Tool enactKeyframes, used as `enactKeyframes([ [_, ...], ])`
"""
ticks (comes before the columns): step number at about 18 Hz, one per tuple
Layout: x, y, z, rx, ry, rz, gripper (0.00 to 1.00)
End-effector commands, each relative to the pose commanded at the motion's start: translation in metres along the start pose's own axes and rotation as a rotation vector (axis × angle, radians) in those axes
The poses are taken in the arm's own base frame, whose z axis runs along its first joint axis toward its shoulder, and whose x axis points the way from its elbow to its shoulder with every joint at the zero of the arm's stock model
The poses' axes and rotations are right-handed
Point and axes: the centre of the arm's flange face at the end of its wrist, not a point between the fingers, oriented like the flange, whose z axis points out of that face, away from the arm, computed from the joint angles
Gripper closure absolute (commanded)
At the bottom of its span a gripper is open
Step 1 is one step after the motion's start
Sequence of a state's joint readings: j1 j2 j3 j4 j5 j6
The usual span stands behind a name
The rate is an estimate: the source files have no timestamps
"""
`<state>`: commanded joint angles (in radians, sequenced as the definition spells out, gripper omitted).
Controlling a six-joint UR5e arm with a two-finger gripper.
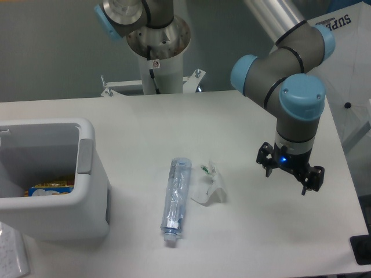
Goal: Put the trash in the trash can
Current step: 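Move the gripper toward the crumpled white tissue beside the bottle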
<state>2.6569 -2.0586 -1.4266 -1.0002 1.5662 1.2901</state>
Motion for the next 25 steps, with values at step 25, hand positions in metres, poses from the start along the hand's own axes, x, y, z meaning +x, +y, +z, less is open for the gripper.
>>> enactKeyframes([
  [25,0.107,-0.037,0.079,0.043,0.176,-0.078,0.0],
])
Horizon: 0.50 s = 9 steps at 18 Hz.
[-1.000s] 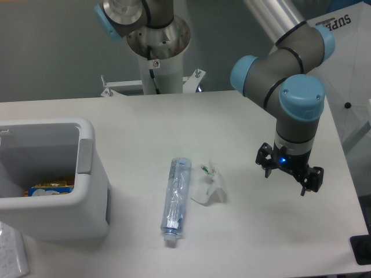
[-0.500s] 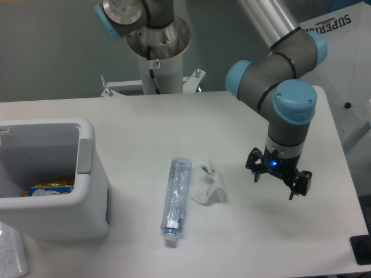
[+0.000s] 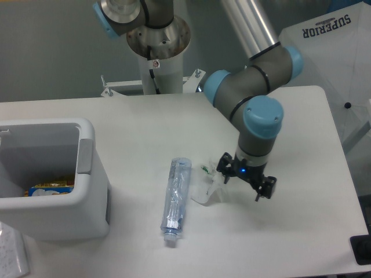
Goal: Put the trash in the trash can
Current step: 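Move the gripper toward the crumpled white tissue beside the bottle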
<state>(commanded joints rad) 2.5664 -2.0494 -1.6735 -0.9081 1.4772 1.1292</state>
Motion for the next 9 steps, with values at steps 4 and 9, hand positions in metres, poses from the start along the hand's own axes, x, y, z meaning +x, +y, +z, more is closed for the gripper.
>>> enactKeyframes([
  [4,0.01,-0.01,0.01,-0.008,0.016,-0.038,0.0],
  [9,0.022,-0.015,0.024,-0.075,0.01,-0.07,0.3],
])
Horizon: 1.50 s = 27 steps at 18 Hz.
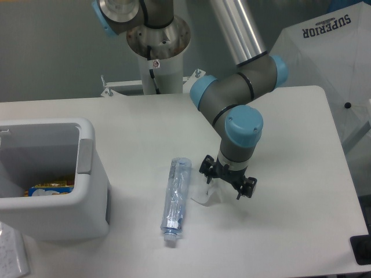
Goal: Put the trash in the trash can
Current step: 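Move the gripper toward the crumpled white tissue beside the bottle, then lower the gripper onto the white tissue and close to grasp it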
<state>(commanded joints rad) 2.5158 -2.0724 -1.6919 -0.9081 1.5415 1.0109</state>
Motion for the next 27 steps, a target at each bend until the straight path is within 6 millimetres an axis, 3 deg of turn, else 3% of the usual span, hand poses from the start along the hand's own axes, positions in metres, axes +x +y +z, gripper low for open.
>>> enactKeyframes([
  [5,0.003,0.005,0.006,-0.057,-0.021,0.005,0.99],
  [11,-0.001,0.0,-0.007,-0.013,-0.023,0.002,1.0],
  [17,-0.024,0.003,-0.028,0.112,0.0,-0.037,1.0],
  [19,-0.034,0.001,-0.045,0.131,-0.028,-0.046,1.0],
  [22,-0.048,-0.01,-0.09,0.194,-0.084,-0.187,1.0],
  [24,-0.057,-0.022,-0.104,0.248,-0.079,-0.294,1.0],
  [27,-0.057,-0.031,-0.112,0.327,-0.027,-0.323,1.0],
])
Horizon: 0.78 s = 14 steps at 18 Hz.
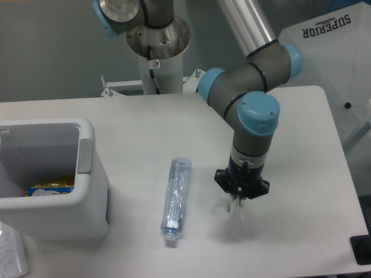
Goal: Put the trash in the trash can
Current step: 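Lower the gripper onto the white tissue and close to grasp it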
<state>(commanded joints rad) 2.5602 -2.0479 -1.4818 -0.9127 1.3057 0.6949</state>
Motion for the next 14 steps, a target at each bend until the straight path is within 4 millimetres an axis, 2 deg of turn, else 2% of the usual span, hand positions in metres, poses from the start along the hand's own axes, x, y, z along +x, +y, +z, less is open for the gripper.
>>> enactKeyframes([
  [3,0.007,-0.007,-0.011,0.058,0.044,0.008,1.0],
  [6,0.024,-0.025,-0.05,0.188,0.115,0.026,1.0],
  [7,0.028,-0.028,-0.053,0.228,0.159,0.028,1.0],
  [10,0.047,-0.045,-0.089,0.384,0.281,0.057,1.0],
  [14,0.068,-0.061,-0.116,0.516,0.354,0.131,1.0],
])
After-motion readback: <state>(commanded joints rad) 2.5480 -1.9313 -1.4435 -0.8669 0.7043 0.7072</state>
